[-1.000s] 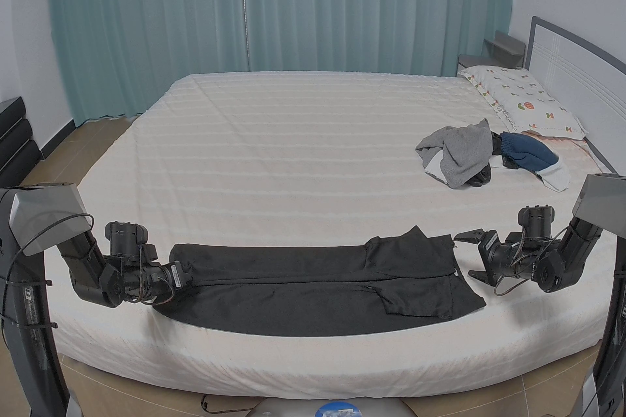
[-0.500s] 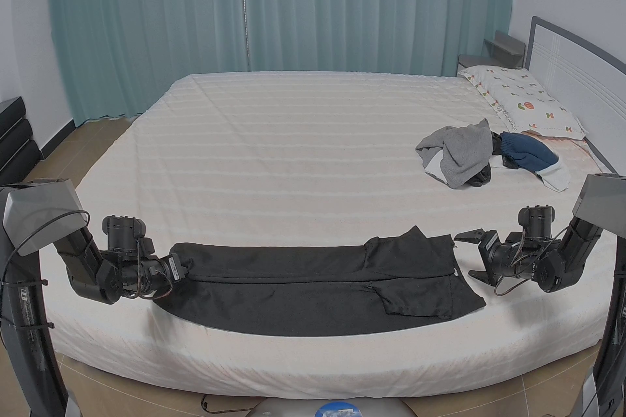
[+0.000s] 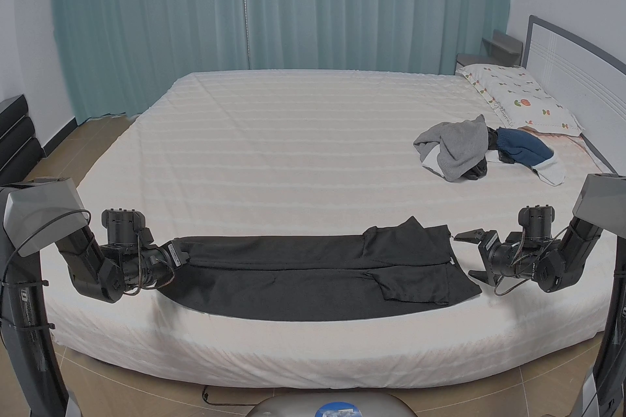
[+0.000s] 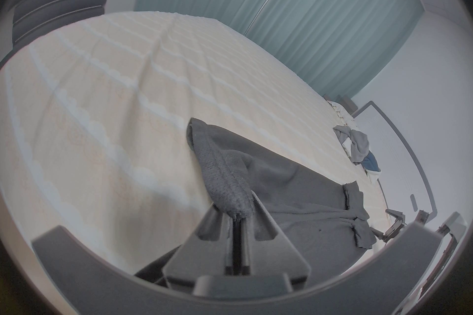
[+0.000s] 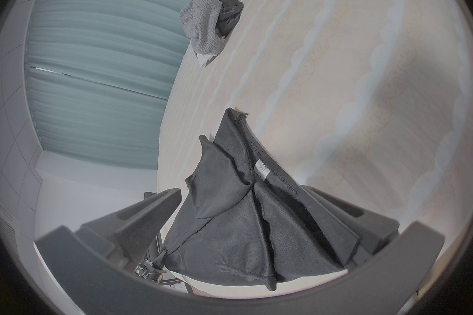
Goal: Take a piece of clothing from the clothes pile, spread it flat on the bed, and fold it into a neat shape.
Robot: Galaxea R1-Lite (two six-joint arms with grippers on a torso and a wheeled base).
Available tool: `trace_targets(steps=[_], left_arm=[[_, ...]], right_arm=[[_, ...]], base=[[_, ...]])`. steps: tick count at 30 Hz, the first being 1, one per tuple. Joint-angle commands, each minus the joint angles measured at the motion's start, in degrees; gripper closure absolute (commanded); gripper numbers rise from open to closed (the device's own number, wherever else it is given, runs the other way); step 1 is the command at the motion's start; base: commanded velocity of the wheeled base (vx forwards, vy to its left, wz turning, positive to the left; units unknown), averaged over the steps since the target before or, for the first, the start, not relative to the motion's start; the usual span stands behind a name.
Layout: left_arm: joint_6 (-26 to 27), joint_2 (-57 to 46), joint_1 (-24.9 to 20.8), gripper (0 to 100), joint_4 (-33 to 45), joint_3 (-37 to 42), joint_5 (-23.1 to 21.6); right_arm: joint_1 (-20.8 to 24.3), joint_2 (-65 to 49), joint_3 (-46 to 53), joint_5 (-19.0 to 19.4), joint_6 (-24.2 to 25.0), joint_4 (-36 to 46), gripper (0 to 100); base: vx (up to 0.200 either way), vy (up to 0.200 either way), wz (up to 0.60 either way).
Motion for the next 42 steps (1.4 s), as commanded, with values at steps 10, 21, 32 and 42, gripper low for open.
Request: trace_targets(steps=[10,21,32,42], left_arm=[[-4.3,-5.7,-4.4,100,0.9,0.5,1.7],[-4.4,-11.0,-8.7,100,12.8,-5.5,8.4],[-5.8,-12.5,-15.0,100,19.4,-9.7,12.8],[-6.0,-11.6,-20.7,100,30.3,-19.2,17.5]], right_arm=[[-1.4,0.0,-0.1,0.2,0.5,-1.0,0],[-1.9,0.0,0.1,0.4,0.5,-1.3,0],[-1.6,0.1,0.1,0.3,0.4,-1.2,0],[-1.5,0.1,0.1,0.3,0.2,-1.2,0]], base=[[0.0,-0.2,0.0],[0.0,-0.2,0.0],[0.0,-0.2,0.0],[0.0,-0.2,0.0]])
